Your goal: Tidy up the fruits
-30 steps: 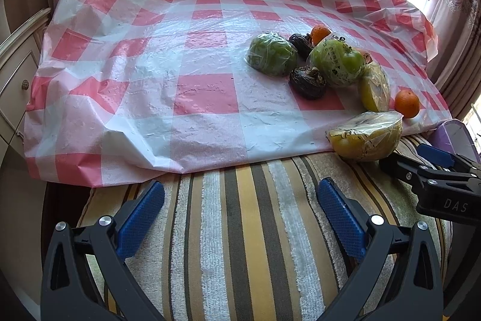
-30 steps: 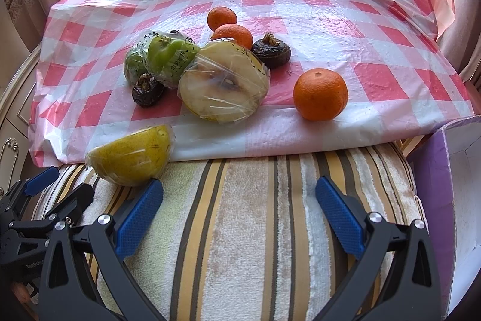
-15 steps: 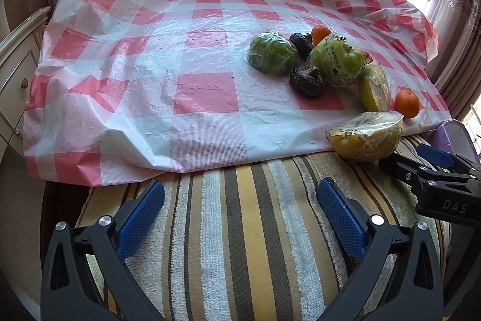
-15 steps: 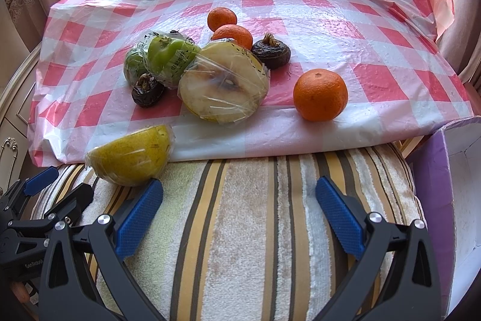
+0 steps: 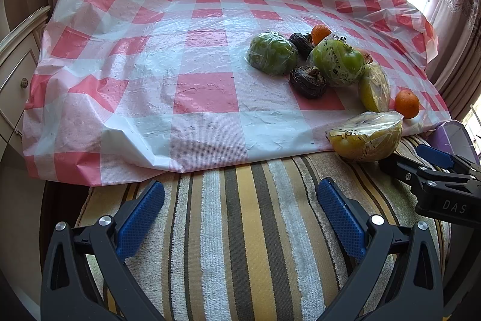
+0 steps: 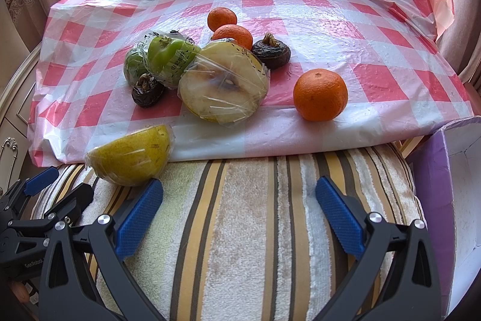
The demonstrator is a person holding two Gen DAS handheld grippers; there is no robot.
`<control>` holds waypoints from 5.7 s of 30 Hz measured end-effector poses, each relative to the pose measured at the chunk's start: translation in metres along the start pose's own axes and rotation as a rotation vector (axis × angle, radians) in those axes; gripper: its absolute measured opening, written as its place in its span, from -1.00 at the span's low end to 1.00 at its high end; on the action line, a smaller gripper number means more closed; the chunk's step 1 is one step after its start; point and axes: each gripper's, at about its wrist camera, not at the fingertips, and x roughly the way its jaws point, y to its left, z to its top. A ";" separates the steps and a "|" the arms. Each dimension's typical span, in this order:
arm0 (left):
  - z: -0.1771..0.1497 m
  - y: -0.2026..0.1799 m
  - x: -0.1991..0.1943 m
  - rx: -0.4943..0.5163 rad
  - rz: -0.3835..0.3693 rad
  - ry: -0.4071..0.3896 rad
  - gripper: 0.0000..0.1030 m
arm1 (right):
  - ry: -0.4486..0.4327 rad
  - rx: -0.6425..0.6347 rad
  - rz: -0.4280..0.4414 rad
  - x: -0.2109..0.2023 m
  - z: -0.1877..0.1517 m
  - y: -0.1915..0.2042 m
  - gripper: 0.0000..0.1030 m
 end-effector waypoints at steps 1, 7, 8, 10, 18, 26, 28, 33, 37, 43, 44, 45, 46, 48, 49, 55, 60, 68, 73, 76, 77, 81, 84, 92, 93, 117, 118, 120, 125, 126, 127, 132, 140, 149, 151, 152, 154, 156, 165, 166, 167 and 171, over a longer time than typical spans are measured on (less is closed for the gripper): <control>0.000 0.000 0.000 0.000 0.000 0.000 0.92 | 0.000 0.000 0.000 0.000 0.000 0.000 0.97; 0.000 0.000 0.000 -0.001 -0.001 0.000 0.92 | -0.001 0.000 0.000 0.000 0.000 0.000 0.97; 0.000 0.000 0.000 -0.001 -0.001 0.000 0.92 | -0.001 0.000 0.000 0.000 0.000 0.000 0.97; 0.000 0.000 0.000 -0.001 -0.001 0.000 0.92 | -0.001 0.000 0.000 0.000 0.000 0.000 0.97; 0.000 0.001 0.000 -0.001 -0.002 0.000 0.92 | -0.001 0.000 0.000 0.000 -0.001 0.000 0.97; 0.000 0.001 0.000 -0.002 -0.003 0.000 0.92 | -0.003 0.000 0.001 0.000 -0.001 0.000 0.97; 0.000 0.001 0.000 -0.002 -0.004 0.000 0.92 | -0.003 0.000 0.001 -0.001 -0.001 0.000 0.97; 0.000 0.001 0.000 -0.006 -0.008 -0.006 0.92 | -0.001 0.000 -0.001 0.000 -0.001 0.000 0.97; -0.001 -0.003 -0.008 -0.003 -0.058 -0.037 0.91 | 0.043 -0.028 0.040 -0.005 0.004 -0.003 0.97; 0.001 -0.026 -0.021 0.050 -0.177 -0.079 0.91 | 0.085 -0.059 0.168 -0.013 0.006 -0.017 0.97; 0.002 -0.030 -0.023 0.051 -0.216 -0.079 0.91 | 0.076 -0.066 0.173 -0.015 0.006 -0.018 0.97; 0.003 -0.034 -0.024 0.053 -0.244 -0.078 0.90 | 0.066 -0.062 0.182 -0.018 0.006 -0.019 0.97; 0.004 -0.039 -0.024 0.060 -0.270 -0.074 0.90 | 0.059 -0.050 0.190 -0.020 0.006 -0.023 0.97; 0.006 -0.048 -0.021 0.064 -0.317 -0.060 0.90 | 0.039 -0.034 0.179 -0.024 0.007 -0.032 0.97; 0.007 -0.046 -0.018 0.054 -0.342 -0.047 0.89 | 0.031 -0.022 0.157 -0.024 0.008 -0.038 0.97; 0.018 -0.054 -0.004 0.005 -0.446 0.006 0.79 | -0.039 0.035 0.084 -0.025 0.018 -0.069 0.97; 0.028 -0.062 0.005 0.001 -0.466 0.022 0.62 | -0.067 0.009 0.041 -0.018 0.034 -0.069 0.97; 0.036 -0.065 0.017 -0.019 -0.446 0.057 0.56 | -0.087 -0.060 -0.024 -0.006 0.054 -0.056 0.97; 0.037 -0.067 0.021 -0.008 -0.434 0.067 0.42 | -0.074 -0.081 -0.055 0.002 0.060 -0.051 0.97; 0.036 -0.068 0.022 -0.003 -0.426 0.067 0.37 | -0.069 -0.082 -0.099 0.005 0.063 -0.051 0.97; 0.036 -0.068 0.022 -0.002 -0.424 0.068 0.35 | -0.061 -0.093 -0.111 0.007 0.064 -0.050 0.97; 0.036 -0.068 0.023 0.002 -0.415 0.068 0.29 | -0.077 -0.099 -0.118 0.006 0.062 -0.048 0.97; 0.036 -0.068 0.024 0.003 -0.415 0.068 0.29 | -0.067 -0.047 -0.067 0.008 0.063 -0.057 0.97; 0.035 -0.069 0.023 0.004 -0.414 0.068 0.28 | -0.034 -0.058 -0.124 0.016 0.065 -0.058 0.31; 0.035 -0.069 0.023 0.005 -0.413 0.067 0.28 | -0.022 -0.057 -0.114 0.018 0.065 -0.059 0.24; 0.044 -0.112 -0.002 0.164 -0.377 0.001 0.17 | -0.147 0.045 -0.096 -0.056 0.040 -0.129 -0.20; 0.047 -0.119 -0.003 0.179 -0.383 -0.002 0.17 | -0.155 0.060 -0.110 -0.062 0.038 -0.138 -0.20; 0.050 -0.135 -0.006 0.213 -0.399 -0.009 0.17 | -0.168 0.089 -0.139 -0.074 0.033 -0.159 -0.20; 0.056 -0.184 -0.011 0.313 -0.446 -0.022 0.17 | -0.172 0.155 -0.210 -0.088 0.018 -0.209 -0.20; 0.057 -0.195 -0.011 0.338 -0.454 -0.026 0.17 | -0.169 0.169 -0.222 -0.089 0.015 -0.218 -0.20; 0.058 -0.207 -0.012 0.361 -0.463 -0.030 0.17 | -0.165 0.182 -0.233 -0.090 0.012 -0.226 -0.20; 0.057 -0.266 -0.007 0.477 -0.510 -0.016 0.17 | -0.139 0.230 -0.286 -0.087 -0.001 -0.261 -0.20; 0.028 -0.362 0.012 0.727 -0.547 0.022 0.17 | -0.060 0.259 -0.385 -0.070 -0.013 -0.305 -0.20; 0.005 -0.412 0.058 0.856 -0.495 0.157 0.18 | 0.047 0.254 -0.461 -0.038 -0.013 -0.339 -0.20; 0.003 -0.417 0.066 0.865 -0.469 0.182 0.18 | 0.076 0.248 -0.468 -0.028 -0.012 -0.344 -0.20; 0.002 -0.420 0.071 0.871 -0.452 0.191 0.18 | 0.095 0.244 -0.472 -0.021 -0.012 -0.347 -0.20; 0.000 -0.421 0.080 0.882 -0.423 0.211 0.18 | 0.136 0.235 -0.475 -0.009 -0.011 -0.350 -0.20; -0.006 -0.424 0.081 0.921 -0.391 0.200 0.18 | 0.166 0.228 -0.468 0.002 -0.012 -0.351 -0.20; -0.027 -0.434 0.095 1.063 -0.234 0.141 0.19 | 0.254 0.233 -0.455 0.028 -0.022 -0.357 -0.19; -0.027 -0.434 0.097 1.070 -0.217 0.134 0.19 | 0.260 0.233 -0.454 0.030 -0.022 -0.356 -0.19; -0.028 -0.438 0.099 1.077 -0.203 0.128 0.19 | 0.267 0.231 -0.454 0.031 -0.023 -0.356 -0.18; -0.024 -0.441 0.102 1.073 -0.214 0.127 0.30 | 0.256 0.234 -0.461 0.035 -0.022 -0.357 0.46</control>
